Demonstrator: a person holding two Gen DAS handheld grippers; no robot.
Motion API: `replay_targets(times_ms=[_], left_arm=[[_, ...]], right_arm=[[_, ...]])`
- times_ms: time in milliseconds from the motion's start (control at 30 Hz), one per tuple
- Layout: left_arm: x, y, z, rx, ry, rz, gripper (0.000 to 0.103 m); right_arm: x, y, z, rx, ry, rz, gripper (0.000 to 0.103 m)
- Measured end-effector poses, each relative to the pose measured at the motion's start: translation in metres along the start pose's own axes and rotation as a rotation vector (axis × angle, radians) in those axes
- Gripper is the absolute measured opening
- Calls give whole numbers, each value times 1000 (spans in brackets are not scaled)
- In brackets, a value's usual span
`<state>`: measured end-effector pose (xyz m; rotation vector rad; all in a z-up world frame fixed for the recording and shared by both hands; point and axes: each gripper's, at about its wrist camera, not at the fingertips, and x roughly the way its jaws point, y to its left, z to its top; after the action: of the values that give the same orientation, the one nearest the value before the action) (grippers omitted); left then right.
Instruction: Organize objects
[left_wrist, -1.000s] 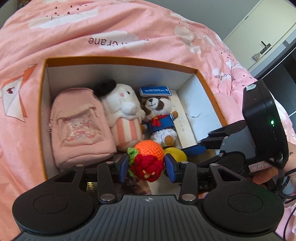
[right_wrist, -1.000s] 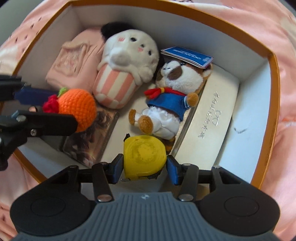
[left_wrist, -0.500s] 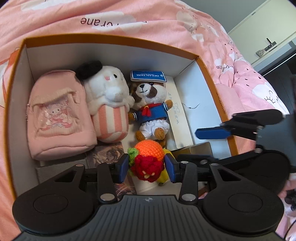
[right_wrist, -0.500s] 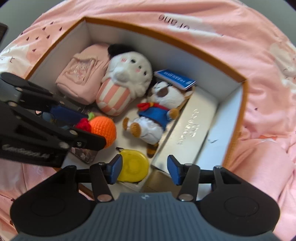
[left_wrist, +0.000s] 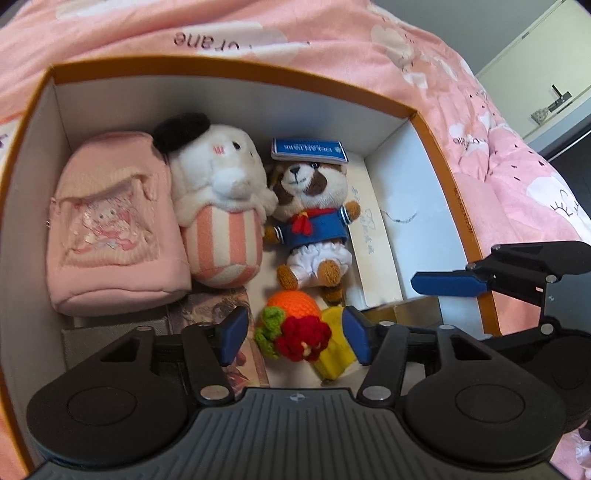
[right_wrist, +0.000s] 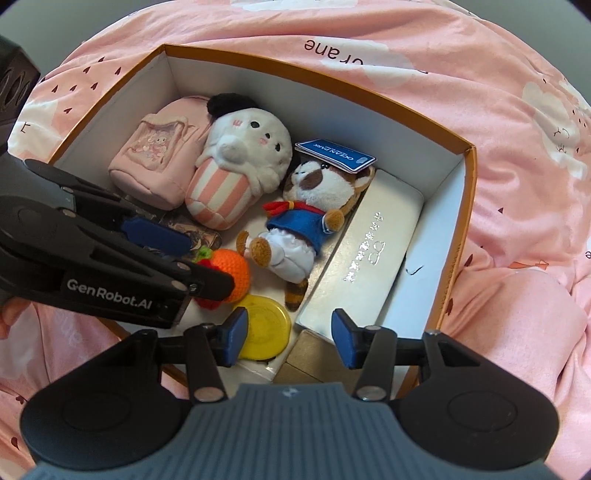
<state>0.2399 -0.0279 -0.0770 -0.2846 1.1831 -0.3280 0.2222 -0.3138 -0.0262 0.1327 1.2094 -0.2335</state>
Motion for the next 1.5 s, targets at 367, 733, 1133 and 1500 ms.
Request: replay_targets(times_ms=[367,733,1133,1500], left_arm=[[-59,-22,-28,118,-310,86,86],[-118,-48,-65,232,-621,243,93],[-146,-40,-99,193,-692,325,93],[-141,-22,-123,139,-677,414,93]], right_arm=[[-23,8,-9,21,-81,-10,66],[-81,18,-38,85,-304,-79,84],[-129,57,-81,161,-635,-111,97],[-117,83,-118,299,-760,-200,101]])
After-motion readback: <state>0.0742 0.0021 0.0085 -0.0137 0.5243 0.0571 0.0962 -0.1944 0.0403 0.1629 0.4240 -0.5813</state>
